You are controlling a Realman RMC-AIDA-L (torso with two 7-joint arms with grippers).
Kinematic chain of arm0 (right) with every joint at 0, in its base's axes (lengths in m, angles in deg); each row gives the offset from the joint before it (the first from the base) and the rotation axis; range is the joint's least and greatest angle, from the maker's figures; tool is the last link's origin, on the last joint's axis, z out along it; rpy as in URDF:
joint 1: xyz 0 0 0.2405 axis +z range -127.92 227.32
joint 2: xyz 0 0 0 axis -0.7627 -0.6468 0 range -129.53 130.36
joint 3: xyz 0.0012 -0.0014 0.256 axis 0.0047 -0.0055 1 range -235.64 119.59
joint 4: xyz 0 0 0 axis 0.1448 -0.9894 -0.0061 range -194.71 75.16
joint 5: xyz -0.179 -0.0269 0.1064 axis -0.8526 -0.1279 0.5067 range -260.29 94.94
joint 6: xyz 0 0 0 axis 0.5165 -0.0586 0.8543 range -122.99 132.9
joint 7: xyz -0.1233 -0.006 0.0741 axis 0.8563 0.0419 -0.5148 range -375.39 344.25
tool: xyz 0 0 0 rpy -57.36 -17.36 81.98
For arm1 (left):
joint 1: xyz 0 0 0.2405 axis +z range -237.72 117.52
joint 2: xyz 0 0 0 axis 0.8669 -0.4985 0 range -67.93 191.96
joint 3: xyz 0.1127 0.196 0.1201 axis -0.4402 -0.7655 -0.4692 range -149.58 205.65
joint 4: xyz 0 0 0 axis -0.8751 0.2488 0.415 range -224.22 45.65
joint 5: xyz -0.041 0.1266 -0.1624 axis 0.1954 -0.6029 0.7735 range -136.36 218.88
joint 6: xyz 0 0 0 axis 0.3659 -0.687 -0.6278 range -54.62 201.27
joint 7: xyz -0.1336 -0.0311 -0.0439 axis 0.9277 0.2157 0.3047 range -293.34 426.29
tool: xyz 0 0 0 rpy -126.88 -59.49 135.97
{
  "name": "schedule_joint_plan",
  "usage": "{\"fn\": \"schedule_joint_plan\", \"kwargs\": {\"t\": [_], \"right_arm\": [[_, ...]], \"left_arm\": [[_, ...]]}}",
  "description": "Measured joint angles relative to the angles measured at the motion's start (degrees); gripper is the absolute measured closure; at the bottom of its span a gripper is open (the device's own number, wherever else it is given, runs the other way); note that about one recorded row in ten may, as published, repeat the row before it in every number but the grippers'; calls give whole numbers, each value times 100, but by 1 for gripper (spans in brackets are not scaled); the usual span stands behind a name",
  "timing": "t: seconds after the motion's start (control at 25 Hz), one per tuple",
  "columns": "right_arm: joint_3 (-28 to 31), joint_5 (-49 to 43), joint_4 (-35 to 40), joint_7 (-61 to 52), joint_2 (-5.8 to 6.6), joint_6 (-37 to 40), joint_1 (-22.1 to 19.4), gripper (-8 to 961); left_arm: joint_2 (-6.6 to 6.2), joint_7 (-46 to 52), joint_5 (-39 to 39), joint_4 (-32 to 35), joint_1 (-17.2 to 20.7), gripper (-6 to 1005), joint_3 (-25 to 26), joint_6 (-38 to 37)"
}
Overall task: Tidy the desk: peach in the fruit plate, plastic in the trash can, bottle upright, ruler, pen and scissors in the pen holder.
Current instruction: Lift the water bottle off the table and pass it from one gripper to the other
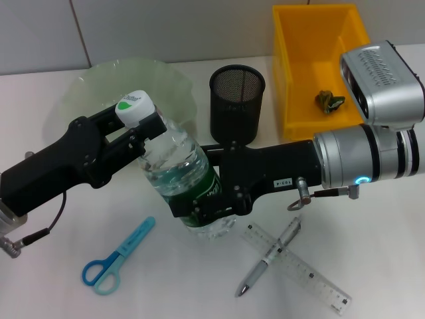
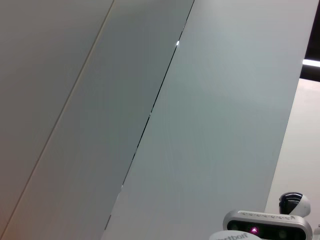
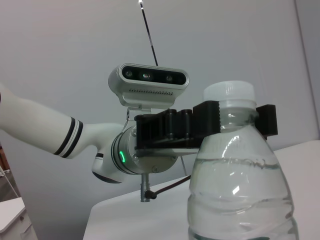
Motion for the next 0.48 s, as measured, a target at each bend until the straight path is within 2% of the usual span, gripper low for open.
{"fn": "schedule_joint_plan", "kwargs": {"t": [0.48], "right_arm": [[11,15,58,23,0,4,-46,187]], "left_arm": [[1,13,9,0,-18,559,0,0]]}}
